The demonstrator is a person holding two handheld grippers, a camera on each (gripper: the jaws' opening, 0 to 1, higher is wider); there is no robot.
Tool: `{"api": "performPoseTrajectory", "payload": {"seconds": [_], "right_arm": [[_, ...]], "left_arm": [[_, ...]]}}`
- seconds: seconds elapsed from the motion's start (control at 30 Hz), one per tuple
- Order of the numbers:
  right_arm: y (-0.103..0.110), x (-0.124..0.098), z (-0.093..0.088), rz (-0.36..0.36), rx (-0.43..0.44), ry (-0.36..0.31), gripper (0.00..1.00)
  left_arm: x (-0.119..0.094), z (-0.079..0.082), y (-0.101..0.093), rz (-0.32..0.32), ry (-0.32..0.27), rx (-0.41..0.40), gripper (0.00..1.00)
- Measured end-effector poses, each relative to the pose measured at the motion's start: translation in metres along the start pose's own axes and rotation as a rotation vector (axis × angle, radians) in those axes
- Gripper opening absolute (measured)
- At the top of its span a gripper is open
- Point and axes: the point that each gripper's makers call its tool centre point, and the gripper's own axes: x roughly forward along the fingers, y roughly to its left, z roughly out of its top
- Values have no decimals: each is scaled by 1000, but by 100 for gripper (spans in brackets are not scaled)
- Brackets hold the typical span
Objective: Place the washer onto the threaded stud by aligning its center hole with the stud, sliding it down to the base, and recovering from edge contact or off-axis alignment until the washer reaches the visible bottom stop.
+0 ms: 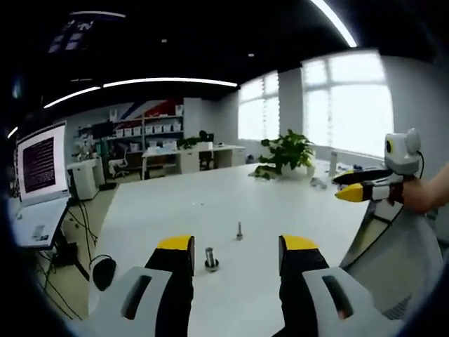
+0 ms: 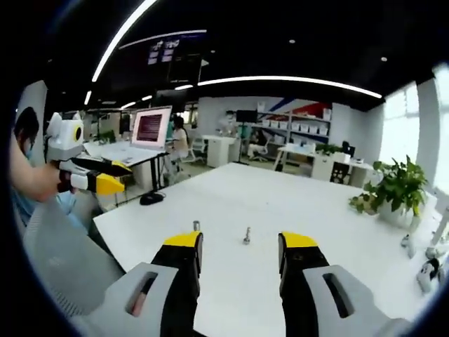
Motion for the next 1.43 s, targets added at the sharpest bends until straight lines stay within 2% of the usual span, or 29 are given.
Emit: {"api": "performPoseTrajectory", "payload": {"seconds": [0.13, 0.23, 0.5, 0.7, 0.9, 1.17, 1.43], "right_arm": [[7, 5, -6, 34, -16, 35, 47], [13, 3, -6, 44, -43, 30, 47], [5, 3, -10, 29, -31, 48, 47], [7, 3, -10, 29, -62, 46, 47], [4, 2, -13, 22, -54, 56, 47], [12, 3, -13, 46, -83, 58, 47], [14, 7, -21, 57, -81, 100, 47]], "left_arm": [[2, 2, -2, -8, -7, -7, 46], [0, -1, 2, 7, -1, -8, 46], [0, 1, 5, 15, -13, -45, 45], [2, 1, -2, 1, -2, 6, 45], [3, -2, -6, -13, 13, 10, 45], [3, -5, -4, -8, 24, 18, 45], [2, -5, -3, -6, 23, 5, 45]]}}
